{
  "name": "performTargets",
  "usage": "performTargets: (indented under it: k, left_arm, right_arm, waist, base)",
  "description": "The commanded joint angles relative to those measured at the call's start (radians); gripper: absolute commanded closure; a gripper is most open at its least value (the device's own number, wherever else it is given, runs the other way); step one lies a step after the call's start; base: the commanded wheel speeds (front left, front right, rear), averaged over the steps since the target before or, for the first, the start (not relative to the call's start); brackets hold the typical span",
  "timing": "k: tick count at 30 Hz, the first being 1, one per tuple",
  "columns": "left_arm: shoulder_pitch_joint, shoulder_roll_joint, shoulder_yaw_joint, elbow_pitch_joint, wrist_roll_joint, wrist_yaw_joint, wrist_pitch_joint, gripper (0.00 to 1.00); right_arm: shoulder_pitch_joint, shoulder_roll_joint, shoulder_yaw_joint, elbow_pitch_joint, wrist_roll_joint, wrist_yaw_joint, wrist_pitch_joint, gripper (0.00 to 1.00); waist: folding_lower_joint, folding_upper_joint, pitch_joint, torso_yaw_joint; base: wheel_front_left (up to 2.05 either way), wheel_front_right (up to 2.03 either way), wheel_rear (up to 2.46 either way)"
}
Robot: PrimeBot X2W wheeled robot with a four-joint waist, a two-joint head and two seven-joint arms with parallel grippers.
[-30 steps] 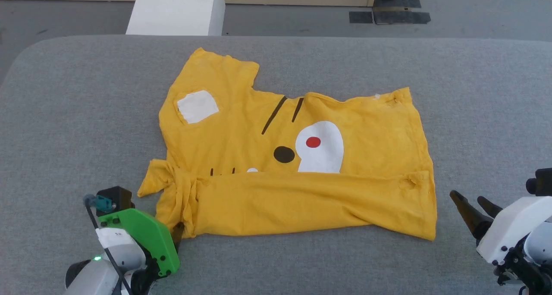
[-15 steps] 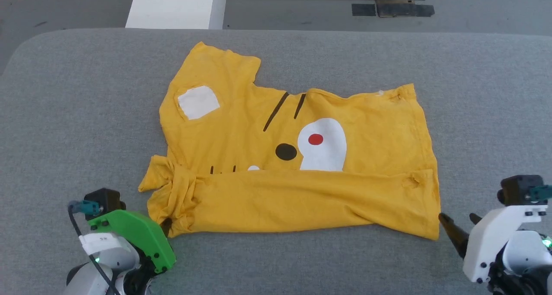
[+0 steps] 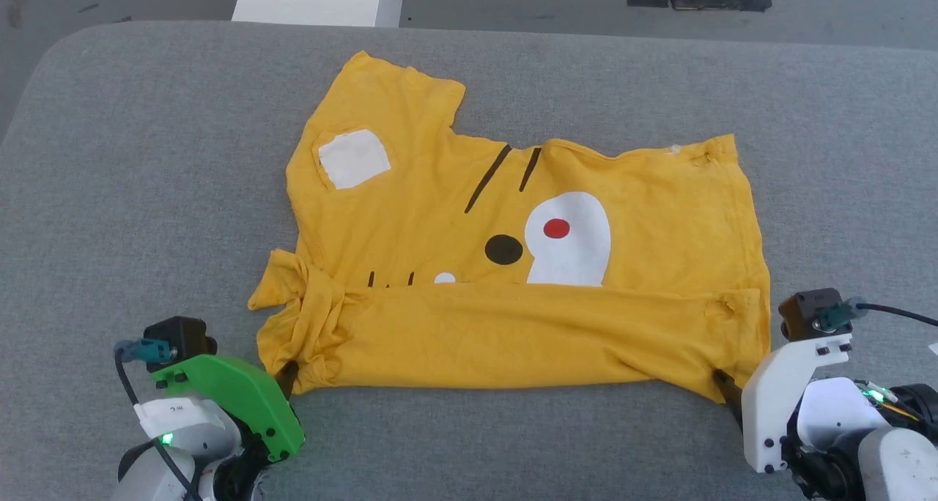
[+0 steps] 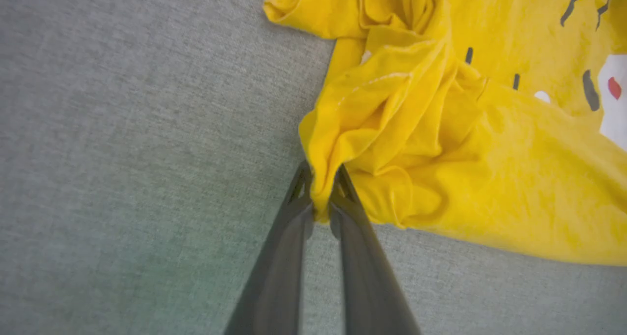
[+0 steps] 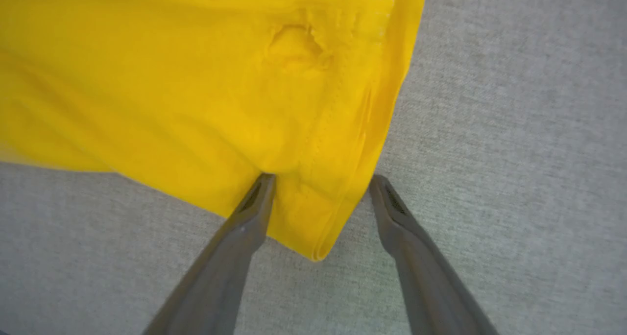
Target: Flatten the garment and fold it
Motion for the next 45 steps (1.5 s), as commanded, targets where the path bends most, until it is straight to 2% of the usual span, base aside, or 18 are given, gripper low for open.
performTargets:
  k: [1,4,5,6,7,14,22,28,36,37,38,39,40,45]
  left_arm:
    - [0.012,0.001,0.000,0.007,0.004,0.002,-0.004,1.00]
    - [0.008,-0.003,-0.001,0.010,0.002,-0.002,-0.008,1.00]
    - [0.007,-0.003,-0.002,0.013,0.002,-0.003,-0.009,1.00]
    - [0.006,-0.004,-0.001,0.014,0.002,-0.005,-0.012,1.00]
    - [0.004,-0.006,0.000,0.016,0.000,-0.007,-0.015,1.00]
    - [0.003,0.003,0.039,0.015,-0.024,-0.011,-0.031,1.00]
    - [0.100,0.043,0.088,-0.093,-0.057,0.039,-0.001,1.00]
    - [0.215,0.035,0.070,-0.141,-0.079,0.074,0.030,1.00]
    - [0.232,-0.001,0.046,-0.062,-0.107,0.070,0.047,1.00]
    - [0.225,-0.005,0.048,-0.051,-0.109,0.065,0.043,0.84]
    - [0.216,-0.006,0.050,-0.038,-0.110,0.060,0.038,0.00]
    - [0.210,-0.008,0.053,-0.032,-0.111,0.057,0.034,0.00]
    - [0.204,-0.008,0.059,-0.027,-0.113,0.056,0.030,0.00]
    - [0.209,0.028,0.097,-0.082,-0.109,0.064,0.020,0.00]
  right_arm:
    - [-0.006,-0.003,0.016,0.030,-0.004,-0.001,0.004,0.00]
    - [-0.010,-0.016,0.026,0.055,-0.004,-0.001,0.017,0.00]
    - [-0.014,-0.019,0.029,0.063,-0.002,-0.001,0.022,0.58]
    - [-0.018,-0.023,0.028,0.066,0.000,-0.001,0.022,0.84]
    - [-0.024,-0.026,0.027,0.066,0.005,-0.001,0.019,1.00]
    - [-0.067,-0.064,-0.038,0.026,0.074,-0.001,0.010,1.00]
    - [-0.016,-0.128,-0.108,-0.047,0.123,-0.001,0.091,1.00]
    - [0.087,-0.098,-0.123,-0.054,0.148,-0.001,0.147,1.00]
    - [0.150,-0.050,-0.121,0.009,0.138,-0.001,0.149,1.00]
    - [0.147,-0.048,-0.120,0.018,0.136,-0.001,0.140,1.00]
    - [0.141,-0.046,-0.118,0.028,0.136,-0.001,0.126,0.89]
    - [0.137,-0.045,-0.115,0.035,0.137,-0.001,0.118,0.31]
    - [0.132,-0.044,-0.113,0.039,0.138,-0.001,0.108,0.00]
    - [0.104,-0.040,-0.132,0.010,0.171,-0.001,0.070,0.00]
  waist:
    - [0.0000,0.0000,0.004,0.004]
    - [0.0000,0.0000,0.009,0.008]
    - [0.0000,0.0000,0.009,0.009]
    - [0.0000,0.0000,0.009,0.009]
    - [0.0000,0.0000,0.009,0.009]
    - [0.0000,0.0000,-0.024,0.001]
    - [0.0000,0.0000,-0.091,-0.009]
    - [0.0000,0.0000,-0.106,-0.011]
    - [0.0000,0.0000,-0.104,-0.008]
    - [0.0000,0.0000,-0.104,-0.009]
    - [0.0000,0.0000,-0.106,-0.010]
    - [0.0000,0.0000,-0.109,-0.011]
    - [0.0000,0.0000,-0.113,-0.014]
    - [0.0000,0.0000,-0.136,-0.026]
  base:
    - [0.00,0.00,0.00]
    - [0.00,0.00,0.00]
    - [0.00,0.00,0.00]
    - [0.00,0.00,0.00]
    - [0.00,0.00,0.00]
    - [0.00,0.00,0.00]
    - [0.00,0.00,0.00]
    - [0.00,0.00,0.00]
    - [0.00,0.00,0.00]
    - [0.00,0.00,0.00]
    - [0.00,0.00,0.00]
    - [0.00,0.00,0.00]
    - [0.00,0.00,0.00]
    - [0.00,0.00,0.00]
